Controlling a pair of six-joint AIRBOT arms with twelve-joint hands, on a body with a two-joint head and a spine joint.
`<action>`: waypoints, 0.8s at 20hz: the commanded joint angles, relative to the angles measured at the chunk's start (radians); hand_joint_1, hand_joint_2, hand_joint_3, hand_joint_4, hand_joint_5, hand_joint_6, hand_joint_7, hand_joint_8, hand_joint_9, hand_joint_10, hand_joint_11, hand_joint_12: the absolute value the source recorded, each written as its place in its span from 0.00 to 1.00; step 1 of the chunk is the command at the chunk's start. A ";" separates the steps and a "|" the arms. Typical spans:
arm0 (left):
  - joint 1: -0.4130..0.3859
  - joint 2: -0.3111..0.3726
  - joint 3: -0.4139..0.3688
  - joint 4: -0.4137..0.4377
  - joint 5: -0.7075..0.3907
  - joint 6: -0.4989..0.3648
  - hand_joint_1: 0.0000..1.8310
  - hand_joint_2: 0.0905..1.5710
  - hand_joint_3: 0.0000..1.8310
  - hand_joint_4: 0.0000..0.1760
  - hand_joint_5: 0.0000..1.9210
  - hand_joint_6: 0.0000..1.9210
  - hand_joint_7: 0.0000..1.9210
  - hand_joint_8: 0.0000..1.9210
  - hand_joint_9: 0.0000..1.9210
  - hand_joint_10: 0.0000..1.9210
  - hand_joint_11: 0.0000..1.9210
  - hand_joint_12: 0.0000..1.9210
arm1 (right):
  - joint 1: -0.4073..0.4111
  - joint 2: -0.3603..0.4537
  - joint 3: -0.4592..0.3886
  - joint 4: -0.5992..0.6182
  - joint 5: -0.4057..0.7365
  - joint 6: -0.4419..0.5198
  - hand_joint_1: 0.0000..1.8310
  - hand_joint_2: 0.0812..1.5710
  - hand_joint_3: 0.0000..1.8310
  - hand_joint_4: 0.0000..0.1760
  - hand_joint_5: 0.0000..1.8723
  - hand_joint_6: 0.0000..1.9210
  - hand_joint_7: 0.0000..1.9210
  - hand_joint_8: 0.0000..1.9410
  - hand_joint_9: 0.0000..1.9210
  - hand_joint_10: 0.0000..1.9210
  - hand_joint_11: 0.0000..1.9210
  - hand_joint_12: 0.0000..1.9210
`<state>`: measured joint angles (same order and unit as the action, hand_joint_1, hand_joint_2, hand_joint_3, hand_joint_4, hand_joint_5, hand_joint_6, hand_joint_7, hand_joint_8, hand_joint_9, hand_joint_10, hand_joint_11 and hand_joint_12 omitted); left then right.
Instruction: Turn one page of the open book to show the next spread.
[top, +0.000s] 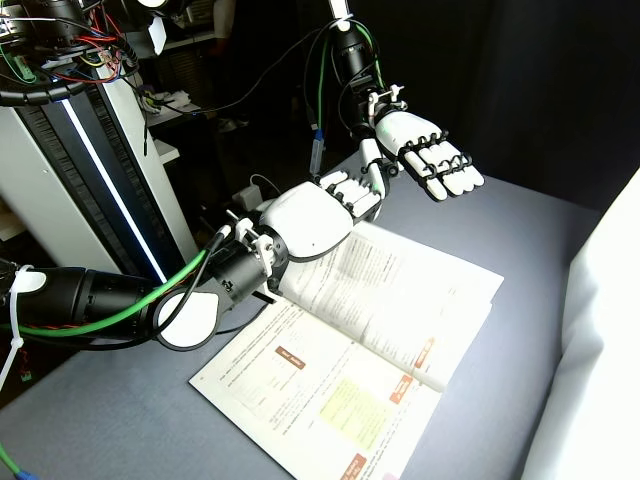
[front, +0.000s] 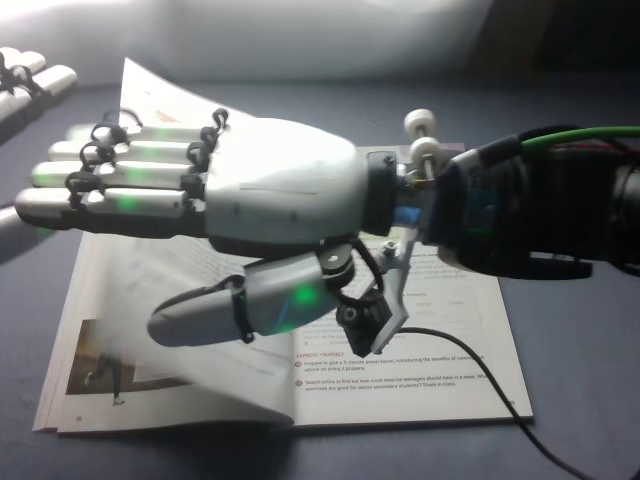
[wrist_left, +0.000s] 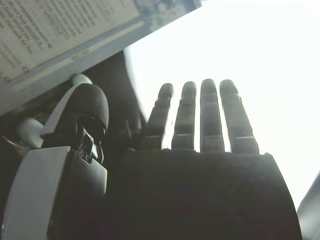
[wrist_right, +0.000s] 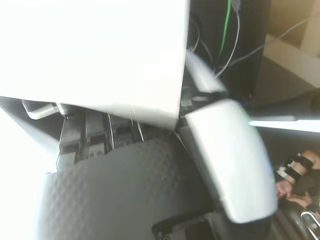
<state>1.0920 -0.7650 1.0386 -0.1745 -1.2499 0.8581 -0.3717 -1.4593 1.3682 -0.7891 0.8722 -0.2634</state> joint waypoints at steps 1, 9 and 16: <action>-0.004 0.001 0.003 -0.024 -0.131 0.000 0.00 0.88 0.00 0.48 0.00 0.00 0.00 0.00 0.01 0.00 0.00 0.23 | 0.010 0.018 -0.016 0.070 0.148 0.003 0.00 0.82 0.00 0.23 0.00 0.00 0.00 0.00 0.00 0.00 0.00 0.00; 0.000 0.001 -0.005 -0.029 -0.137 0.000 0.00 0.80 0.00 0.99 0.00 0.00 0.00 0.00 0.00 0.00 0.00 0.00 | -0.001 0.160 -0.127 0.021 0.206 -0.013 0.00 0.80 0.00 0.33 0.00 0.00 0.00 0.00 0.00 0.00 0.00 0.00; 0.028 0.001 -0.019 -0.028 -0.158 -0.001 0.00 0.82 0.00 0.11 0.01 0.00 0.00 0.00 0.00 0.00 0.00 0.02 | -0.077 0.246 -0.162 0.017 0.096 0.021 0.00 0.81 0.00 0.23 0.00 0.00 0.00 0.00 0.00 0.00 0.00 0.00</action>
<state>1.1271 -0.7650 1.0206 -0.1715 -1.2716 0.8597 -0.4583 -1.2186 1.2057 -0.8490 0.8886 -0.2508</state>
